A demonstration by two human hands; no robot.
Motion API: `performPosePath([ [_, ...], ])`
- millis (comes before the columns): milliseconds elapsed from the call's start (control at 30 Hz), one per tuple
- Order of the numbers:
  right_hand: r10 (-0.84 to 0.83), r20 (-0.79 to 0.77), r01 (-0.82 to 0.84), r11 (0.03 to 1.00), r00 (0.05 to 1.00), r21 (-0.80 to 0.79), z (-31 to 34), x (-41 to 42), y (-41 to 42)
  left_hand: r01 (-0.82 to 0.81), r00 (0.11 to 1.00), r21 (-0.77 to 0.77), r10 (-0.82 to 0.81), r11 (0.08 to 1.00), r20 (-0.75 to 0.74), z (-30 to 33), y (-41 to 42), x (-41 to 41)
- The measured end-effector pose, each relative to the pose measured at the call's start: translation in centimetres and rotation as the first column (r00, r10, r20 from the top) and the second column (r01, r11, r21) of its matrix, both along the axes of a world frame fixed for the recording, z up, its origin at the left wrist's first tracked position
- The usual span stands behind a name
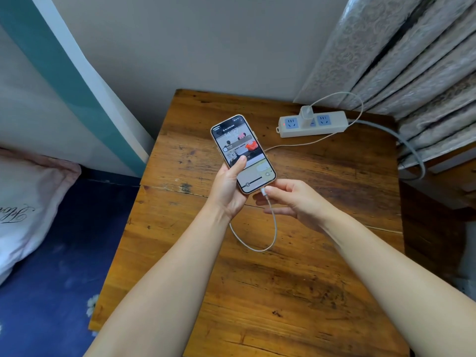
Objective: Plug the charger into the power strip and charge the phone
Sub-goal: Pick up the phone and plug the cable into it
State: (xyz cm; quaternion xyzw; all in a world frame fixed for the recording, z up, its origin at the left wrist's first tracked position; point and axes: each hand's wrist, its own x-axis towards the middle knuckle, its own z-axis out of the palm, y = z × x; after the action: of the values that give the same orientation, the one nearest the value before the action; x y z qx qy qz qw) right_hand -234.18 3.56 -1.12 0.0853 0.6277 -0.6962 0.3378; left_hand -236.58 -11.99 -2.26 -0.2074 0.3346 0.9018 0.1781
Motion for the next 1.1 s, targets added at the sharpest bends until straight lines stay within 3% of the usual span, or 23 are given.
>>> performPosePath([
  [167, -0.187, 0.039, 0.191, 0.967, 0.982, -0.17, -0.3, -0.5, 1.3, 0.119, 0.993, -0.056, -0.121, 0.991, -0.019, -0.3, 0.0, 0.3],
  [267, -0.223, 0.061, 0.229, 0.965, 0.973, -0.127, -1.3, -0.5, 1.6, 0.198, 0.98, -0.043, -0.199, 0.979, -0.006, -0.9, 0.0, 0.5],
  [367, -0.232, 0.13, 0.244, 0.966, 0.964, -0.085, -2.9, -0.4, 2.4, 0.166, 0.985, -0.059, -0.162, 0.984, 0.061, -2.2, -0.8, -0.5],
  [500, -0.25, 0.227, 0.255, 0.967, 0.941, 0.007, -5.6, -0.8, 3.6, 0.094, 0.977, -0.162, -0.06, 0.982, 0.203, -4.5, -2.8, -2.8],
  [633, -0.265, 0.277, 0.254, 0.964, 0.924, 0.075, -8.1, -1.9, 3.6, 0.211, 0.952, -0.318, -0.12, 0.924, 0.282, -6.7, -3.4, -4.9],
  [833, -0.16, 0.117, 0.113, 0.935, 0.98, 0.335, -10.1, -3.1, 2.2, 0.364, 0.918, -0.604, -0.162, 0.708, 0.363, -8.7, -3.2, -7.3],
  [900, -0.099, 0.032, 0.076, 0.899, 0.995, 0.432, -10.3, -3.1, 1.9, 0.403, 0.91, -0.667, -0.193, 0.627, 0.368, -9.0, -3.3, -8.0],
  [1000, -0.025, -0.045, 0.045, 0.833, 0.999, 0.552, -10.3, -2.9, 1.2, 0.442, 0.896, -0.792, -0.259, 0.422, 0.362, -8.7, -3.1, -8.6],
  [1100, 0.019, -0.115, 0.061, 0.757, 0.993, 0.651, -10.0, -2.8, 0.4, 0.441, 0.889, -0.838, -0.283, 0.322, 0.359, -8.9, -2.9, -8.7],
])
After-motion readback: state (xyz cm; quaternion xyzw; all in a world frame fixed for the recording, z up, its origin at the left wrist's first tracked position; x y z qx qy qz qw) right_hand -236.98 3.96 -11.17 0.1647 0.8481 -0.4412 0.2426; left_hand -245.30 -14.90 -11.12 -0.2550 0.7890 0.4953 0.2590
